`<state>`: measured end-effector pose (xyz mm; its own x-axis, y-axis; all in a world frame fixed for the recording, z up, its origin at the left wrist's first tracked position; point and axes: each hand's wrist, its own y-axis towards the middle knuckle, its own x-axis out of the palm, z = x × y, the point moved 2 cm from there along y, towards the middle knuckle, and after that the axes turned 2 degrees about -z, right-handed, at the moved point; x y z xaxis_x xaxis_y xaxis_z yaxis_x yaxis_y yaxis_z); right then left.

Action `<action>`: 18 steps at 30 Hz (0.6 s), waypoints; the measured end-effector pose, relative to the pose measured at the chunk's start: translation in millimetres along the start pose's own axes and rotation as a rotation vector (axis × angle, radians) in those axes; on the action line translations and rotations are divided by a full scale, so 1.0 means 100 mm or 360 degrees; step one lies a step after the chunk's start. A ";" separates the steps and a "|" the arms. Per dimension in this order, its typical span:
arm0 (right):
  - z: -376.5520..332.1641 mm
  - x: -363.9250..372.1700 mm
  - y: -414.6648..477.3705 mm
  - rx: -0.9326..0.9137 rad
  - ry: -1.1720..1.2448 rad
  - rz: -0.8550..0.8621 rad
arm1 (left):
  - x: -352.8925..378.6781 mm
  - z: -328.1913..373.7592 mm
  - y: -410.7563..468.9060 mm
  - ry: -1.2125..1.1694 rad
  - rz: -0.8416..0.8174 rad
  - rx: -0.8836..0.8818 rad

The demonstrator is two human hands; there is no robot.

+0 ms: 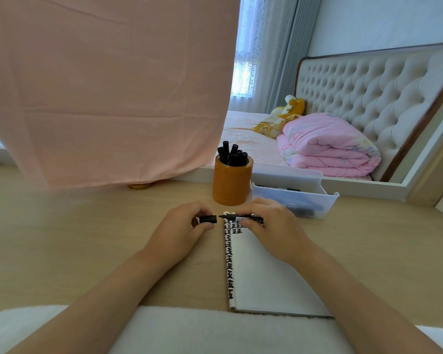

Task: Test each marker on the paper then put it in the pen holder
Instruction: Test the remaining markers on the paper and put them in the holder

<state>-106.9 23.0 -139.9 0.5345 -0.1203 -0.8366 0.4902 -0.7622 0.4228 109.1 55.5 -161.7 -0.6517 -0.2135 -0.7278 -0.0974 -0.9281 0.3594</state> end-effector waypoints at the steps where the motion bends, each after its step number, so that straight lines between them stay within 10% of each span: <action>1: 0.00 0.00 0.00 -0.0019 -0.0033 0.0006 | 0.00 0.01 0.00 -0.0009 -0.0002 0.0013; 18: -0.12 0.07 -0.02 -0.0235 -0.0087 -0.0054 | 0.00 0.09 -0.01 -0.0024 -0.0122 0.0286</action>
<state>-96.2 31.3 -142.1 0.4793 -0.1336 -0.8674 0.6055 -0.6651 0.4370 102.3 59.0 -156.6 -0.6484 -0.1381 -0.7486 -0.2792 -0.8718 0.4026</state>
